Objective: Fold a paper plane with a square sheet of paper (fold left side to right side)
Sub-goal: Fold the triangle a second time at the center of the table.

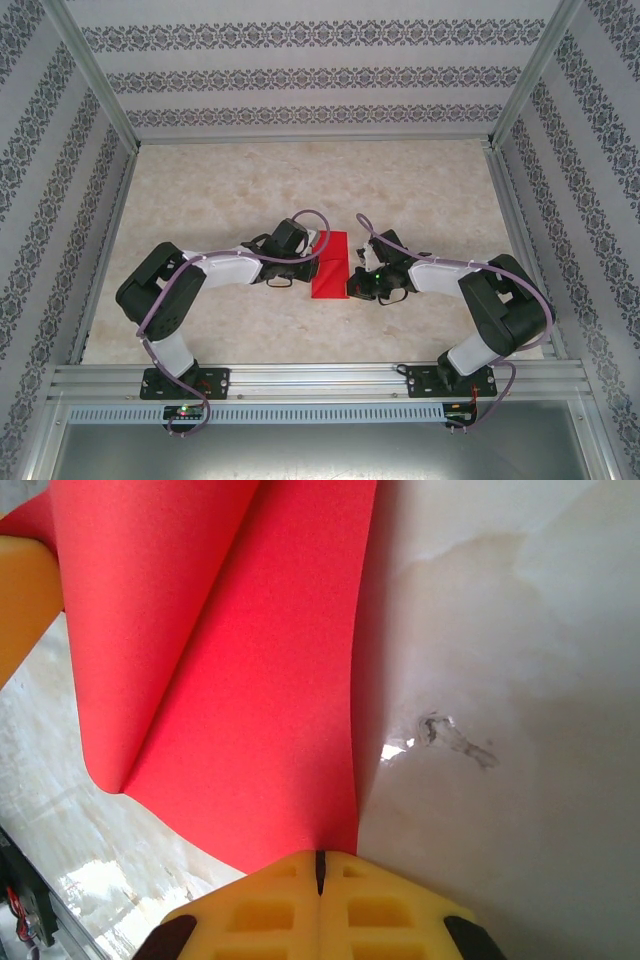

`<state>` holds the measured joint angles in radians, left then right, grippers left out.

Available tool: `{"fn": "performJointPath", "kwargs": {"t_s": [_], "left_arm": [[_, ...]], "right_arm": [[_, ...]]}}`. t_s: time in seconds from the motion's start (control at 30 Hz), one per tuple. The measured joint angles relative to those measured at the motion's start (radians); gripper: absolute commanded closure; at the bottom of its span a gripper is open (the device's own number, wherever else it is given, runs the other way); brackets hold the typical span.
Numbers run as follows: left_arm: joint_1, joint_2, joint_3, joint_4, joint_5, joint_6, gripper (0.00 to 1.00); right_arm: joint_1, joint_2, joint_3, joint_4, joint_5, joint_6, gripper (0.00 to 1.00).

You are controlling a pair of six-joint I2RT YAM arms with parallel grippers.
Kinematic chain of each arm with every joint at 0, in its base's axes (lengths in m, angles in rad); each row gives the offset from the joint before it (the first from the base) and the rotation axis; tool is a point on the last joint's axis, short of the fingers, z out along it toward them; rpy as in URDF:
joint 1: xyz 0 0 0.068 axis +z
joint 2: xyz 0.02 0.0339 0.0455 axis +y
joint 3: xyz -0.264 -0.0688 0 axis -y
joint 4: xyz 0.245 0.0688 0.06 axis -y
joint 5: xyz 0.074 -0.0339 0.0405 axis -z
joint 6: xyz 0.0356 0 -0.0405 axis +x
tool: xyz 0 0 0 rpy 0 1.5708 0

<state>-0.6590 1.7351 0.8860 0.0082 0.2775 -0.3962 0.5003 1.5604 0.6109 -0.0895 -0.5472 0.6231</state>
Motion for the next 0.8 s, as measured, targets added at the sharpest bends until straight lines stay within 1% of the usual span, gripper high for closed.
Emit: {"fn": "performJointPath", "kwargs": {"t_s": [0.4,0.8], "left_arm": [[0.000,0.032,0.000,0.000,0.006,0.000,1.00],[0.000,0.034,0.005,0.000,-0.002,0.000,1.00]], "right_arm": [[0.002,0.000,0.000,0.000,0.001,-0.002,1.00],[0.002,0.000,0.000,0.000,0.001,-0.002,1.00]]}}
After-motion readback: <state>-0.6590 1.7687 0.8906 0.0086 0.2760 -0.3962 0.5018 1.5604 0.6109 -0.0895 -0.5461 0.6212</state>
